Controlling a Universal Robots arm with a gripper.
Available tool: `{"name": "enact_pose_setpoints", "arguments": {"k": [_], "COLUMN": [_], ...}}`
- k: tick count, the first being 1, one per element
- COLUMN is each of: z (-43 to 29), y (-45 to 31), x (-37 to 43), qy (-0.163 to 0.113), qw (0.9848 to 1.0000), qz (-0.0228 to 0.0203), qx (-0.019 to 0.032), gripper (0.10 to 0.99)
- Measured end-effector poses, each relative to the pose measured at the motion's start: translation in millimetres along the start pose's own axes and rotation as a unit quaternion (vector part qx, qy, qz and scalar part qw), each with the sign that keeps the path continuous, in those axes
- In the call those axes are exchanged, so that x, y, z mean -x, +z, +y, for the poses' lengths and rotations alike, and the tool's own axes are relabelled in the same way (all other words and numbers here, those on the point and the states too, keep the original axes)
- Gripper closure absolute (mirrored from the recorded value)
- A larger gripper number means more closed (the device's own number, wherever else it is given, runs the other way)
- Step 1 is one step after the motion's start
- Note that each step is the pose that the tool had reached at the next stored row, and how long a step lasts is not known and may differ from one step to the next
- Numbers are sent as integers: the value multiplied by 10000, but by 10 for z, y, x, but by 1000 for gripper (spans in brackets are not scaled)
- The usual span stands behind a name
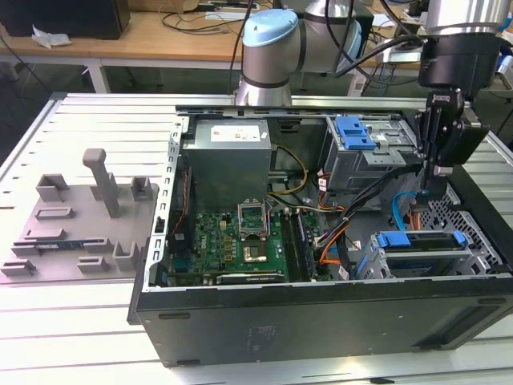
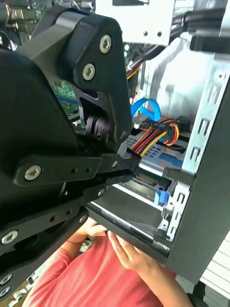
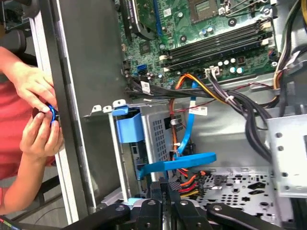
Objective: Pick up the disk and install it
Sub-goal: 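Insert the first disk wire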
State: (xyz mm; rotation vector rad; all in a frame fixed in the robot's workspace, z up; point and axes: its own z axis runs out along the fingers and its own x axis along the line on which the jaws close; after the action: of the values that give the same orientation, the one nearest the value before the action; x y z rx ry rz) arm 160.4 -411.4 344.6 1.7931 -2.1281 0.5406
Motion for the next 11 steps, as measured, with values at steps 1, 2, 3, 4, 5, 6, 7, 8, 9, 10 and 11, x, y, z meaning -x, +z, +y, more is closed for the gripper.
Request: {"name": "enact_pose_setpoints", "arguments": {"k": [1,2,3,4,5,6,7,8,9,10,11], "z": [-3,-8,-18,-23,-27,-36,-42,-45,-49,-54,-57], "y": [10,29,56,70,78,94,105,111,119,129,135], "x": [-18,-52,-107,-137,-160,-213,-246,-265,-290,-316,-335], "qy": [0,1,2,2,2,3,3,3,4,5,5], "qw": [10000,9999,9998,9998,9997,9996,9994,9993,9990,9986,9983], "qz": [-37,-102,-179,-215,-238,-292,-339,-377,-447,-518,-568], "qx": [7,18,31,38,41,51,59,66,78,90,99], "gripper": [922,922,922,922,922,922,922,922,922,922,922]}}
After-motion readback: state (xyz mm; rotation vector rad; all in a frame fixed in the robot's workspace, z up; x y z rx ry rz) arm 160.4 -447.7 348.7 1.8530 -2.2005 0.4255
